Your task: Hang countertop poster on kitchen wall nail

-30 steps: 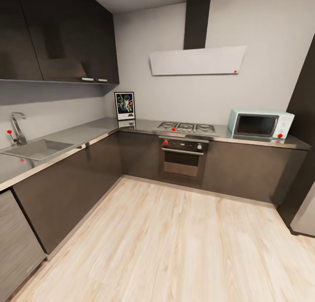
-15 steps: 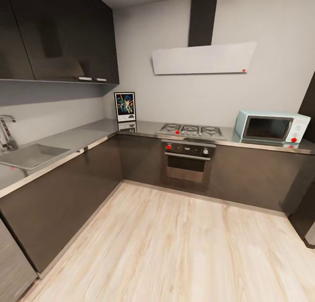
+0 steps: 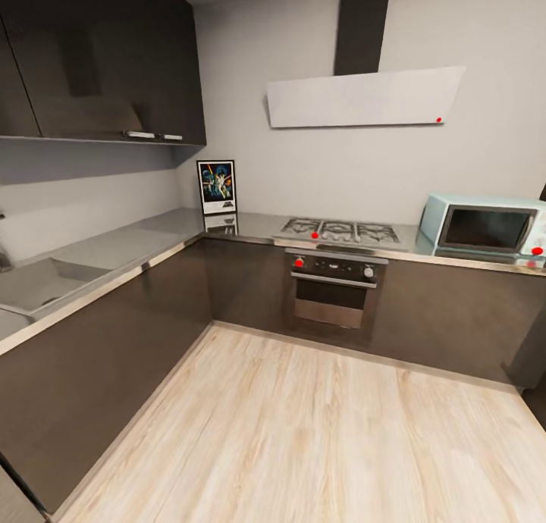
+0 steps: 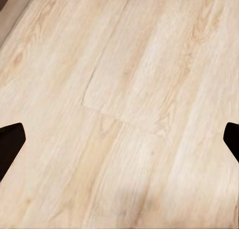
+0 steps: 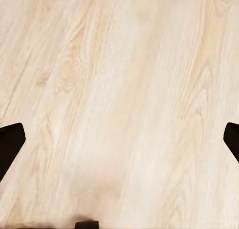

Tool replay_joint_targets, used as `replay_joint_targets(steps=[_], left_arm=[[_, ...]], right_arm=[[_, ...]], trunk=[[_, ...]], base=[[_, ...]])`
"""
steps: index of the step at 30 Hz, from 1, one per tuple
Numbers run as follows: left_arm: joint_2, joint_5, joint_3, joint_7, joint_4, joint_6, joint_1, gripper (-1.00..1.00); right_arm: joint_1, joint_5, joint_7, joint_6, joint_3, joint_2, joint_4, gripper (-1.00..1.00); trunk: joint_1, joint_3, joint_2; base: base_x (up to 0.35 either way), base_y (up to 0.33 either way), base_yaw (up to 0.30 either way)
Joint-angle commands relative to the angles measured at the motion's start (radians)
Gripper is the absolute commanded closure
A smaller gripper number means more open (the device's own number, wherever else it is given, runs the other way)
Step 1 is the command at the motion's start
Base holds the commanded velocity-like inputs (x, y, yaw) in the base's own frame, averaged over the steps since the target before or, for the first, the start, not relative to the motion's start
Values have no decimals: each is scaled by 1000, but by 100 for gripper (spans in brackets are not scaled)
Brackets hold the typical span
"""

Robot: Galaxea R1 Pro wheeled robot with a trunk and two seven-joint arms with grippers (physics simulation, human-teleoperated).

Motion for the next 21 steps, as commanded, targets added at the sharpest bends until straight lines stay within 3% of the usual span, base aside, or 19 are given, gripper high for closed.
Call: replay_joint_targets(steps=[1, 21], left_arm=[[0, 1, 1, 0, -1, -2, 0, -100], [0, 1, 1, -1, -1, -2, 0, -100]], right_arm=[[0, 2, -3, -3, 1, 0, 1, -100], [0, 4, -2, -3, 1, 0, 1, -100]], trunk=[[1, -1, 0], [1, -1, 0]], base=[[336, 76, 0], [331, 137, -27]])
